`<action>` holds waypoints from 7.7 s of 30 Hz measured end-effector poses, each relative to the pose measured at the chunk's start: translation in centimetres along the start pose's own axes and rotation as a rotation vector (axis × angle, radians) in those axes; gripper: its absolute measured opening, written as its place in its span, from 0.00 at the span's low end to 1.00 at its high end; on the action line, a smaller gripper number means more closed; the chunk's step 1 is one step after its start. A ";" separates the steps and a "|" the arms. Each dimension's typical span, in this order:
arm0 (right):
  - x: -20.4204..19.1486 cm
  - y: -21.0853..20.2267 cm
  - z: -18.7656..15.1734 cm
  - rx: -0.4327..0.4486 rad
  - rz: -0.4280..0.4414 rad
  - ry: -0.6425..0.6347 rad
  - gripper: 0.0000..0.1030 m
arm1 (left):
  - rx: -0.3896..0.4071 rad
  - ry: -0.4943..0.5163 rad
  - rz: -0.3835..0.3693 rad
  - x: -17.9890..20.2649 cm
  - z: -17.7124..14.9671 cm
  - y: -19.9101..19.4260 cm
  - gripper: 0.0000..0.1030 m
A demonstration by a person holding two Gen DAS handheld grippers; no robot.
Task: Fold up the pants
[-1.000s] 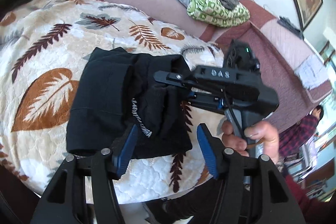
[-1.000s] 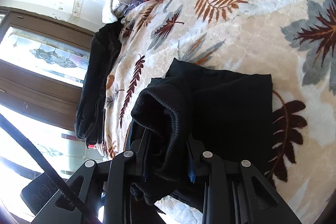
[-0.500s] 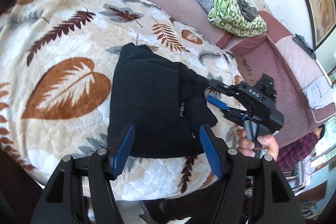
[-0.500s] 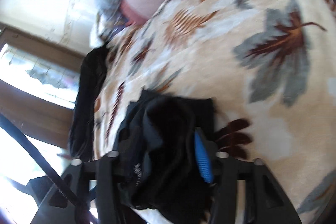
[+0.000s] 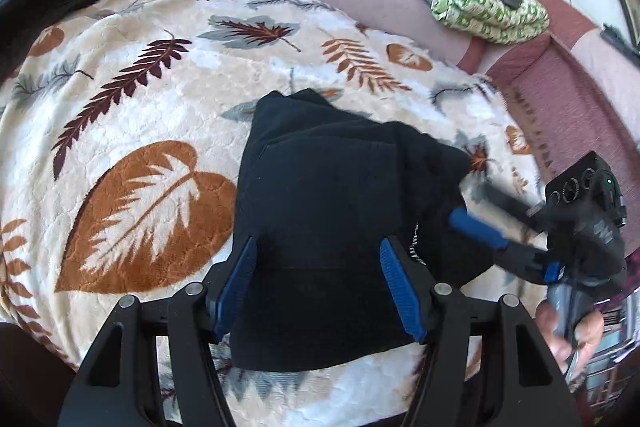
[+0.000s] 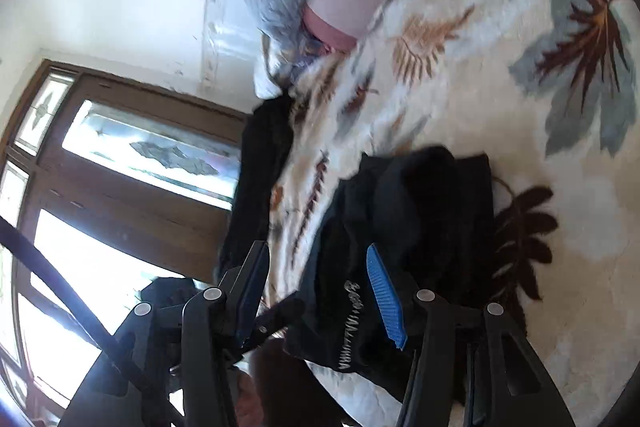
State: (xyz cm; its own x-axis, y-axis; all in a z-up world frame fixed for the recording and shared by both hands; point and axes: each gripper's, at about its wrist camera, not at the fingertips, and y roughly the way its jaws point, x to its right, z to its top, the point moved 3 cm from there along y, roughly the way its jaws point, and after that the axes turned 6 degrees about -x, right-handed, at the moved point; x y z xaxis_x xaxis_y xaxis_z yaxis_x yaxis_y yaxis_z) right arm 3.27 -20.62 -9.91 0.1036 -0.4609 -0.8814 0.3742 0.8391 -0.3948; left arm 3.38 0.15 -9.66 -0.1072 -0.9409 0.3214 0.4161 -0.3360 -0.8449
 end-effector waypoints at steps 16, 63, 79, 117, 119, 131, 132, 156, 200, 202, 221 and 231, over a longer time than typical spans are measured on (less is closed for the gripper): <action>3.2 -1.1 -3.8 0.060 -0.252 0.044 0.38 | -0.085 -0.085 -0.059 -2.3 -3.7 1.1 0.84; 0.6 0.4 -7.0 0.118 -0.576 -0.281 0.99 | 0.011 0.053 0.169 -2.1 -2.4 -3.4 0.84; 2.6 0.7 -0.9 0.030 -0.317 -0.067 0.86 | -0.129 -0.069 -0.206 -6.4 5.6 3.1 0.83; -4.8 3.0 7.8 0.039 -0.226 -0.204 0.35 | -0.004 0.017 -0.230 0.5 15.2 2.1 0.25; -4.6 3.4 9.6 0.047 -0.234 -0.204 0.35 | 0.002 0.013 -0.221 0.5 16.9 2.7 0.25; -0.5 7.2 18.6 0.034 -0.275 -0.105 0.35 | -0.059 -0.035 -0.189 -1.1 23.6 9.5 0.25; -0.2 7.4 18.9 0.034 -0.278 -0.102 0.35 | -0.062 -0.036 -0.185 -1.3 24.1 10.2 0.25; 6.6 7.6 22.3 0.086 -0.367 0.058 0.65 | -0.092 -0.245 -0.178 -6.9 23.9 11.5 0.58; -0.3 0.0 -2.4 0.142 -0.517 -0.021 0.70 | 0.180 -0.045 0.092 -1.0 3.5 -5.7 0.78; -1.0 0.2 -3.5 0.141 -0.525 -0.034 0.70 | 0.245 -0.030 0.122 -0.7 3.2 -7.3 0.82; -7.4 1.9 -7.1 0.163 -0.617 -0.243 0.71 | 0.658 0.020 0.269 1.0 0.8 -18.5 1.00; -6.5 2.6 -7.3 0.154 -0.678 -0.263 0.75 | 0.347 0.012 0.347 -0.2 1.2 -11.0 1.00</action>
State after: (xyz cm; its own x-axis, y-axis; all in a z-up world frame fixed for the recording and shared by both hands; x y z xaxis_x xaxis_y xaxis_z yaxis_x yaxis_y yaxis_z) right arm -3.15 -13.34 -7.07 0.0142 -0.9334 -0.3587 0.5570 0.3053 -0.7723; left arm -0.08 4.05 0.08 0.0812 -0.9959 0.0394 0.7051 0.0294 -0.7085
